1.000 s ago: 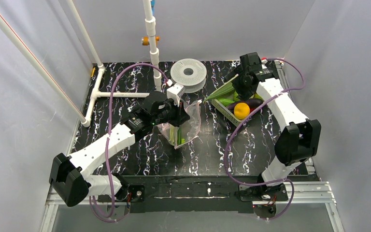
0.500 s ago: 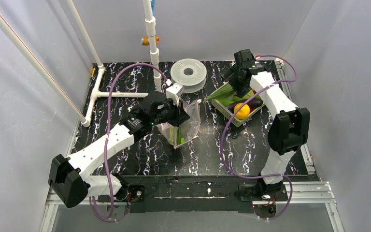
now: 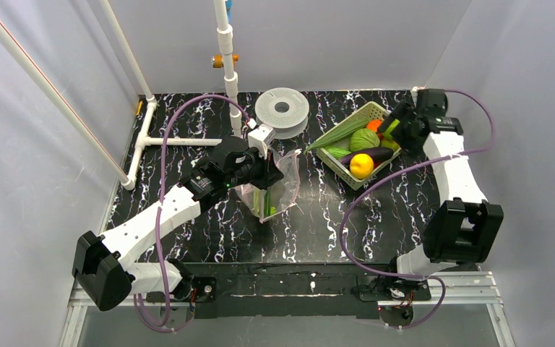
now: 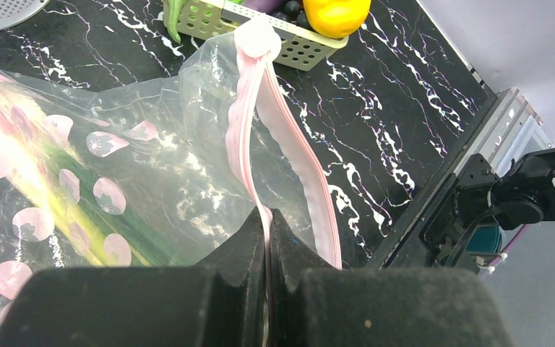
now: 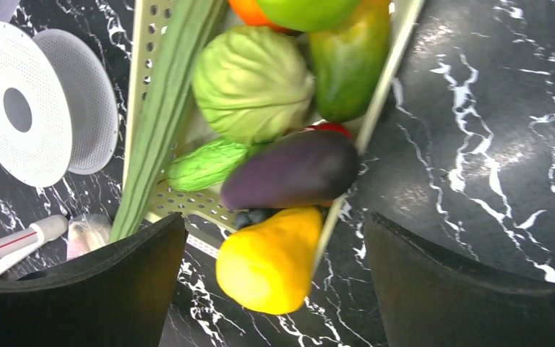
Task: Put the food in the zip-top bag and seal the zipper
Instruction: Pick up the fake vegetable from the bin.
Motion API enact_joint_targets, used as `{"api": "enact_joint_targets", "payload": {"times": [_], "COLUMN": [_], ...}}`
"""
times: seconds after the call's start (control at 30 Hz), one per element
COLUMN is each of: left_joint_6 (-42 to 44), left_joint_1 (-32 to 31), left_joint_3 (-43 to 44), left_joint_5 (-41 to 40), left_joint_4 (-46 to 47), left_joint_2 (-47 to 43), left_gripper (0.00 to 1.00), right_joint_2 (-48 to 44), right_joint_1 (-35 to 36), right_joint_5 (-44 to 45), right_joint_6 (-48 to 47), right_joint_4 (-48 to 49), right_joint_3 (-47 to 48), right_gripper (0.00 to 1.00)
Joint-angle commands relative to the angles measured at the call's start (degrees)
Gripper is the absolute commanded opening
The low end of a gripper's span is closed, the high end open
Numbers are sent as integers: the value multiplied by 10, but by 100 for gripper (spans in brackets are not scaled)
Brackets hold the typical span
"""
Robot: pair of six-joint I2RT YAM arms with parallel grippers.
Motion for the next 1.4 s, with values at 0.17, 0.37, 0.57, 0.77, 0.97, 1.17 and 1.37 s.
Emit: {"api": "enact_joint_targets", "payload": {"times": [0.17,0.37,0.57,0.77,0.97,1.17,1.37], "left_joint_6": [-7,-6,-5,-5,-5,-5,-6], "left_joint_1": [0,0,0,0,0,0,0], "left_joint_3": [24,24,24,24,24,25,25], "left_joint_5": [12,9,11,9,9,11,10], "left_joint_4": [3,2,3,2,2,2,2], "left_joint_2": [-2,-2,2,2,2,5,5], "left_gripper": [0,0,0,0,0,0,0], "right_joint_2": [-8,22,34,60,75,86,96], "right_joint_1": [-72,-93,-97,-98,-98,-98,-98], "right_joint_5": [-136,-164,-182,-193,-207,-210,-222], "right_joint_6": [-65,-67,-65,-65,-63,-61,-55], "right_joint_4": [62,74,90,98,110,116,130], "right_joint_3": [-48,-52,-71,-75,-78,-82,-86], "right_gripper": [98,91,86,83,78,76,63]}}
